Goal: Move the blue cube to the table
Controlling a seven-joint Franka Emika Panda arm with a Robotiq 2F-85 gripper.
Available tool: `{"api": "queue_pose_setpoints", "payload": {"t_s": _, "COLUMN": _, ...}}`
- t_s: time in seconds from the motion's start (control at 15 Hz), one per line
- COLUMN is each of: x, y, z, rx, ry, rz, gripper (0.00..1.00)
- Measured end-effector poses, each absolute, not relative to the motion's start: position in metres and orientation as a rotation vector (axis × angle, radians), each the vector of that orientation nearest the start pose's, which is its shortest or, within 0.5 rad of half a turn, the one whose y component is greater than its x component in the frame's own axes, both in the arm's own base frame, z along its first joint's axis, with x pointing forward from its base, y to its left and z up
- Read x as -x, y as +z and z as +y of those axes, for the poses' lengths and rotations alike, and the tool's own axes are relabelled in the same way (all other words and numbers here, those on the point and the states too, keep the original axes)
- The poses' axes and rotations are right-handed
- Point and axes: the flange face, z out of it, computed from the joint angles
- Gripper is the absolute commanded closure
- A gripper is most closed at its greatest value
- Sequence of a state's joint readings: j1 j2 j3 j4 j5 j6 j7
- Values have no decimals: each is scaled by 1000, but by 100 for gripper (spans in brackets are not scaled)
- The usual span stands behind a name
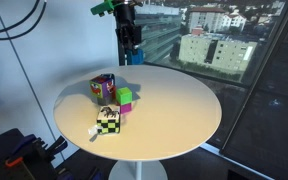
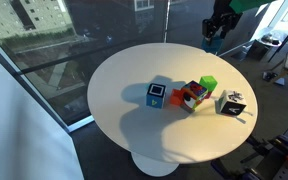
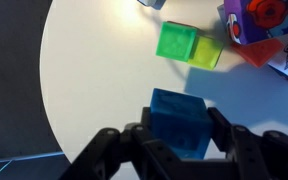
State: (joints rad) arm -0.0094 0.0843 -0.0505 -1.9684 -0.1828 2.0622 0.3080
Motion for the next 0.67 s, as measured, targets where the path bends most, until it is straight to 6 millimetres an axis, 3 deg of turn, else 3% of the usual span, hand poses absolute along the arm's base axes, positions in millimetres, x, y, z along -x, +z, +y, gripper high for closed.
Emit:
{"api": "queue_pose_setpoints", "payload": {"t_s": 0.6, "x": -582, "y": 410, "z": -55, "rx": 3269, "ry": -28, "rz": 510, "gripper": 67}}
{"api": "queue_pose_setpoints", "payload": {"t_s": 0.67, "x": -583, "y": 406, "z": -57, "rx": 3268, "ry": -31, "rz": 515, "gripper": 17}}
